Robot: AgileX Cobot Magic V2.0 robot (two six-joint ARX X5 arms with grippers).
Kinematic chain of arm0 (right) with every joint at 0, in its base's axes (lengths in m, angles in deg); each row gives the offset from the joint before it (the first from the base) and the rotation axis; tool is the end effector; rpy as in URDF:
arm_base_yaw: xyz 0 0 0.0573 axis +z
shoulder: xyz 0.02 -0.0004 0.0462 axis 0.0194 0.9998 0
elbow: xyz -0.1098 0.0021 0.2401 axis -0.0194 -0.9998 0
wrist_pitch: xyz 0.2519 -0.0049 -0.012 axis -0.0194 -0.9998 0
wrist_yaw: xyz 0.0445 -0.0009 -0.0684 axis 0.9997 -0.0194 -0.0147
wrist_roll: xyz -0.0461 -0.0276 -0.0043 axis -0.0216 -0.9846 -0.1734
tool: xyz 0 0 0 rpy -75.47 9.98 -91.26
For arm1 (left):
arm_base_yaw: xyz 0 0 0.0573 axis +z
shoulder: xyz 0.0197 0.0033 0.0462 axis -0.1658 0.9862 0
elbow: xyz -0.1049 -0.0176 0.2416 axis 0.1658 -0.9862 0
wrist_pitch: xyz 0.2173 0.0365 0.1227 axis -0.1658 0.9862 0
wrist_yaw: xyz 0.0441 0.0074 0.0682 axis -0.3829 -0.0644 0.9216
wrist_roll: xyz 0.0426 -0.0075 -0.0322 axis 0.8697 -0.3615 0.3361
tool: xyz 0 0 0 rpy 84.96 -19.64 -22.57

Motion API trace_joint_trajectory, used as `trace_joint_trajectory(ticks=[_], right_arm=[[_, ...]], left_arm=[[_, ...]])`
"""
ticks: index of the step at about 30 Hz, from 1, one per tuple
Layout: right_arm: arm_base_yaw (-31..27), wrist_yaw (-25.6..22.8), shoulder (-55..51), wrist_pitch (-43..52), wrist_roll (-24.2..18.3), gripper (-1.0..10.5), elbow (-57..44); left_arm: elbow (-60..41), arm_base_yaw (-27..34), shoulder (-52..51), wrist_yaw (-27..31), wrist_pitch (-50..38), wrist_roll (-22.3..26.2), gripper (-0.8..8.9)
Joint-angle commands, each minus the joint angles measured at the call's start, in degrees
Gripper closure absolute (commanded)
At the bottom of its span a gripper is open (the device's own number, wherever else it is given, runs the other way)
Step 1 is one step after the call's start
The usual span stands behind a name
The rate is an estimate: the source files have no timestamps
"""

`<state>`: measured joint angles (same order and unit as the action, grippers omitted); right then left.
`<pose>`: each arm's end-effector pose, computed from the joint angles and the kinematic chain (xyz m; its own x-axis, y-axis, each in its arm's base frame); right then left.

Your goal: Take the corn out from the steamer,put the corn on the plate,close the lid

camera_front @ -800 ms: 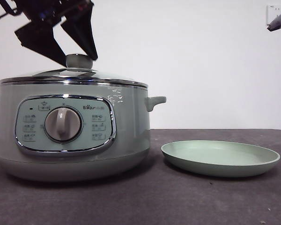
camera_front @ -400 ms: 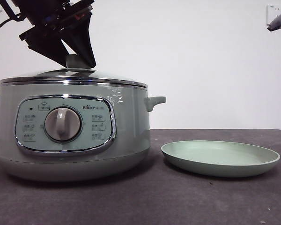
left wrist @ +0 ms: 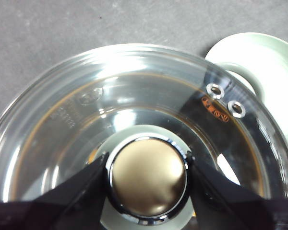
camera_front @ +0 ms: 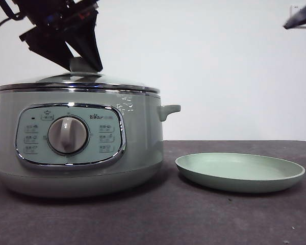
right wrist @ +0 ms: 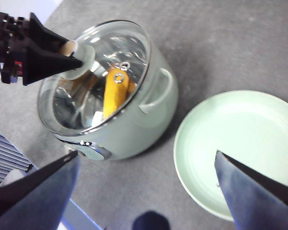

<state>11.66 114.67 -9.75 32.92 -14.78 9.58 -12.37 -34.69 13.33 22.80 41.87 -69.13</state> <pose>0.1783 0.0498 0.3365 0.5280 0.6767 -0.5131 -0.5810 0.7285 0.3629 0.2632 -0.1276 0.3103 0.5845 -0.4137 -0.6981 0.5450 0.8375 -0.0400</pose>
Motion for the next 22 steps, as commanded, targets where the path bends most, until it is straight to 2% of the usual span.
trace_joint_trajectory(ticks=[1, 9, 14, 20, 22], right_arm=[[2.9, -3.5, 0.7, 2.0, 1.6, 4.8, 0.2], [15.5, -11.3, 9.5, 4.1, 3.0, 4.8, 5.4], [22.8, -12.8, 19.1, 4.1, 2.3, 4.8, 12.4], [28.9, -18.3, 33.1, 2.4, -0.6, 4.8, 23.4], [30.7, -21.0, 40.0, -0.3, -2.3, 4.8, 30.1]], left_arm=[[0.7, 0.1, -4.2, 1.0, -0.8, 0.4, 8.22], [1.4, 0.1, -15.6, 10.8, -0.8, 0.4, 8.22], [1.4, 0.1, -22.8, 15.7, -0.5, 0.3, 8.22], [1.4, 0.1, -30.4, 22.3, 0.7, 0.4, 8.22], [1.4, 0.1, -33.1, 25.1, 1.5, 0.4, 8.22]])
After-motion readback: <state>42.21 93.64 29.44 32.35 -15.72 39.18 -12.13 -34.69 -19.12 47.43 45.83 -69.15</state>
